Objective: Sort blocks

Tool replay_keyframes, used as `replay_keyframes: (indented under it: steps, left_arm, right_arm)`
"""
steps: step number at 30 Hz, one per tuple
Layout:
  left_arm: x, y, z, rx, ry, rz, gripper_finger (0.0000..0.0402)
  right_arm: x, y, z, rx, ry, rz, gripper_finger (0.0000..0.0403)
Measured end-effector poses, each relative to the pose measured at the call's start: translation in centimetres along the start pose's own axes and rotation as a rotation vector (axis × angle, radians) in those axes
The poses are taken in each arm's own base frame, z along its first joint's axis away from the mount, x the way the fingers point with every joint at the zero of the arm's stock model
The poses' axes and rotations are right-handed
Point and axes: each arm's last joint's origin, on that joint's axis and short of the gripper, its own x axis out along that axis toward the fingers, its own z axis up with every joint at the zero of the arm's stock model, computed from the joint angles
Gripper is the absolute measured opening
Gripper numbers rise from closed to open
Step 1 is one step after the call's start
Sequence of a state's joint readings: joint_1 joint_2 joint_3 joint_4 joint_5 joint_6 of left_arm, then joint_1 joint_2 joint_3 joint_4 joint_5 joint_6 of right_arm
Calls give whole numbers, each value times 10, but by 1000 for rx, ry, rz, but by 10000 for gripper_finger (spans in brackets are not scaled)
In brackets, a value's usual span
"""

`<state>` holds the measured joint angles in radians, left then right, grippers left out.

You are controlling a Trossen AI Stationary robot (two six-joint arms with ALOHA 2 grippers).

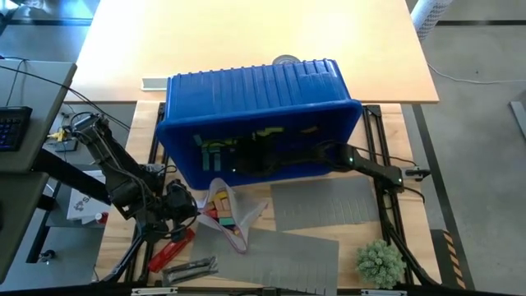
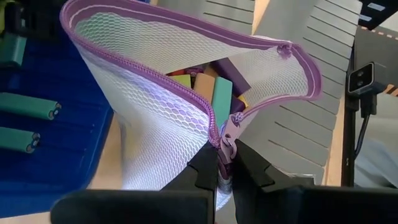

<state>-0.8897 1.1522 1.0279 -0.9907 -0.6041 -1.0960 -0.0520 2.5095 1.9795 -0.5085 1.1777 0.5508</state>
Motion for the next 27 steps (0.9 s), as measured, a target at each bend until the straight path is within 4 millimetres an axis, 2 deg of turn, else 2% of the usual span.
replay_keyframes:
  steps: [2, 5, 9, 11, 15, 19, 22, 24, 27]
  left_arm:
    - [0, 0, 1, 16, 0, 2, 1]
    - [1, 1, 1, 29, 8, 1, 1]
    - [1, 1, 2, 24, 12, 1, 1]
    - [1, 1, 2, 23, 15, -1, 1]
    - [1, 1, 2, 17, 14, 0, 1]
    - [1, 1, 2, 15, 13, -2, 1]
    - [1, 1, 2, 14, 12, -3, 1]
    - [1, 1, 2, 14, 12, -2, 1]
    - [2, 1, 2, 20, 7, 3, 1]
  right_arm:
    - [-6, 2, 0, 83, 33, 55, 103]
    - [-8, 16, 4, 197, 61, 269, 103]
    - [3, 42, 5, 281, -22, 631, 103]
    - [12, 47, 4, 315, -68, 692, 103]
    - [37, 41, -1, 330, -24, 619, 103]
    - [52, 23, -1, 258, 88, 483, 103]
    - [44, 1, 1, 196, 215, 353, 103]
    - [26, -9, -1, 107, 251, 276, 103]
    - [0, -12, 8, 101, 205, 247, 103]
